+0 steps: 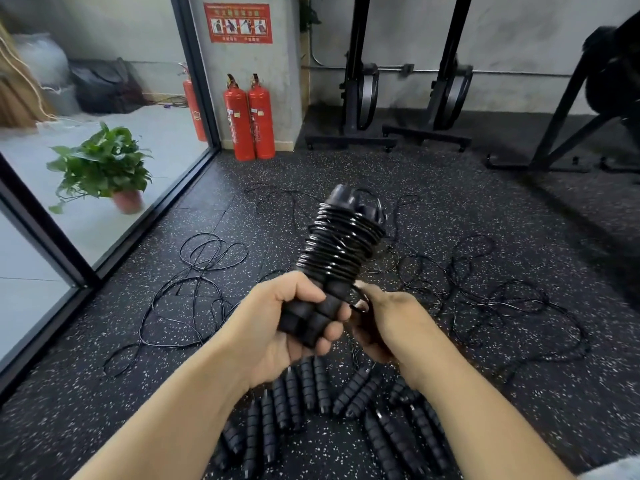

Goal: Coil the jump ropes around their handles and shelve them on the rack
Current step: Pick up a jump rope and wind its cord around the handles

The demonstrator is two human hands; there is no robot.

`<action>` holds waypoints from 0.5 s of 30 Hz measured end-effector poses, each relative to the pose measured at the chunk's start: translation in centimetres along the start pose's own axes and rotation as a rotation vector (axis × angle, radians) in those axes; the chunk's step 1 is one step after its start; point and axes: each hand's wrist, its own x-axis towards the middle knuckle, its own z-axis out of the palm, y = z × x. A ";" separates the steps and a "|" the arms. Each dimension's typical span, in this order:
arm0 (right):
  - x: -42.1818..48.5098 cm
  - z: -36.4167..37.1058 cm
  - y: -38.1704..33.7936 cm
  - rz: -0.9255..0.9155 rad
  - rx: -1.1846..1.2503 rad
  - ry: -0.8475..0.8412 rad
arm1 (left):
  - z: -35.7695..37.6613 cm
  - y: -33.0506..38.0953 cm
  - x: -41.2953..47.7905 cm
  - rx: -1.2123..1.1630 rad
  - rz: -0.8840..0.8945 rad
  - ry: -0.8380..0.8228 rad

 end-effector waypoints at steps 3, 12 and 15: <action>-1.6 -0.2 -0.2 -0.186 0.052 0.041 | -0.3 0.5 0.2 -0.128 -0.034 0.011; -2.7 -1.4 0.6 -0.786 -0.679 0.187 | -0.7 0.9 0.0 -0.340 -0.108 -0.034; -2.1 -1.8 0.9 -0.919 -0.716 0.231 | -0.8 1.0 0.0 -0.345 -0.126 -0.048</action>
